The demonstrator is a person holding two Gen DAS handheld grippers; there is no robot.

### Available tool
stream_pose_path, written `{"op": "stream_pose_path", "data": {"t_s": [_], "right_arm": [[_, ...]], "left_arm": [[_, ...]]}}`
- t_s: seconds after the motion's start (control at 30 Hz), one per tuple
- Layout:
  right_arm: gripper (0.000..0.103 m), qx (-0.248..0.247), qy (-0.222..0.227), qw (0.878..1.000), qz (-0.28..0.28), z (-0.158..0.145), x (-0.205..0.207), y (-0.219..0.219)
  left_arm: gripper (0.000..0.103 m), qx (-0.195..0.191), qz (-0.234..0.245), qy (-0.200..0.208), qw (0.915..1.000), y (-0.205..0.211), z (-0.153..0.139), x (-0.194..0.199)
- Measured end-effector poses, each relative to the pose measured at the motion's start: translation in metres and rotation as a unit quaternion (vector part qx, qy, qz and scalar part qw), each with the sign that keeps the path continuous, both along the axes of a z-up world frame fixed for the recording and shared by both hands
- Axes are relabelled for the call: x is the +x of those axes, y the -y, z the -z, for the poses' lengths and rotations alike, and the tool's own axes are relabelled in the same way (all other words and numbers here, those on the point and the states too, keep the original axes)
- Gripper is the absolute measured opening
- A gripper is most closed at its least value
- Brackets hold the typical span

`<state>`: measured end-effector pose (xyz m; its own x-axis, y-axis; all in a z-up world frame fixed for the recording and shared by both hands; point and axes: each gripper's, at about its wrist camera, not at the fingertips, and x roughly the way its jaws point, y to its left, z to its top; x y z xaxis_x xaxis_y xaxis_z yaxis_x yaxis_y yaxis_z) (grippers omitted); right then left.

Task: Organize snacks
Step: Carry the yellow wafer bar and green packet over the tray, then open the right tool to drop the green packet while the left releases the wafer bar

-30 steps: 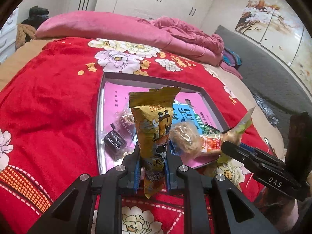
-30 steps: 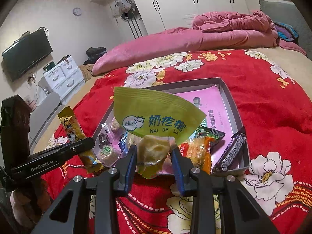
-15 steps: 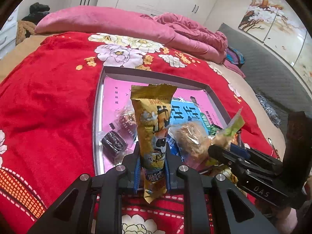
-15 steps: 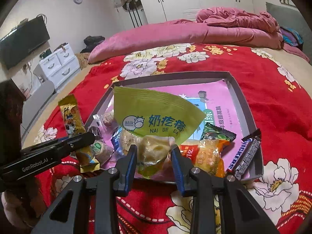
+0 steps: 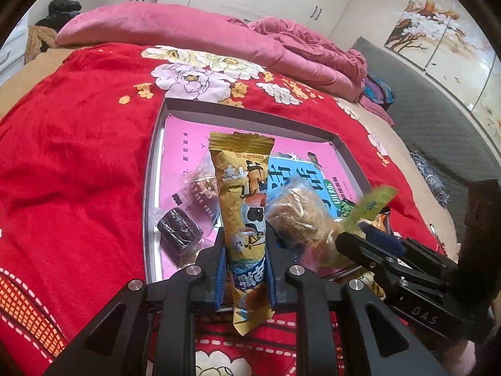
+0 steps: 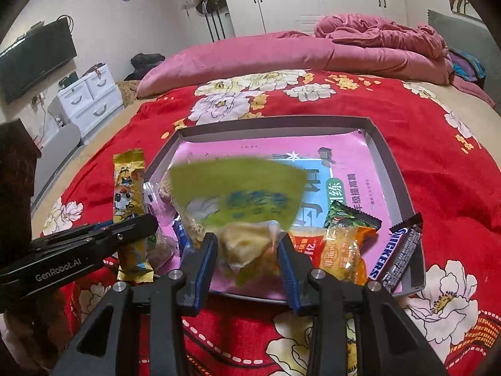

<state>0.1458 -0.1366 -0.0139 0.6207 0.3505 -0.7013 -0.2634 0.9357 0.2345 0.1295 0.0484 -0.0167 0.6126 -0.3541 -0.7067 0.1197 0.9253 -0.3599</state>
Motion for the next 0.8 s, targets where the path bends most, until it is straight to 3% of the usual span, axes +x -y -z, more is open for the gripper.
{"op": "stream_pose_path", "data": {"t_s": [0.5, 0.8], "right_arm": [[0.044, 0.019, 0.005, 1.0, 0.001, -0.015, -0.014, 0.009], [0.047, 0.022, 0.012, 1.0, 0.005, -0.021, -0.021, 0.011]], "left_arm": [[0.022, 0.004, -0.021, 0.014, 0.9997, -0.006, -0.002, 0.005], [0.053, -0.005, -0.019, 0.029, 0.9994, -0.006, -0.011, 0.001]]}}
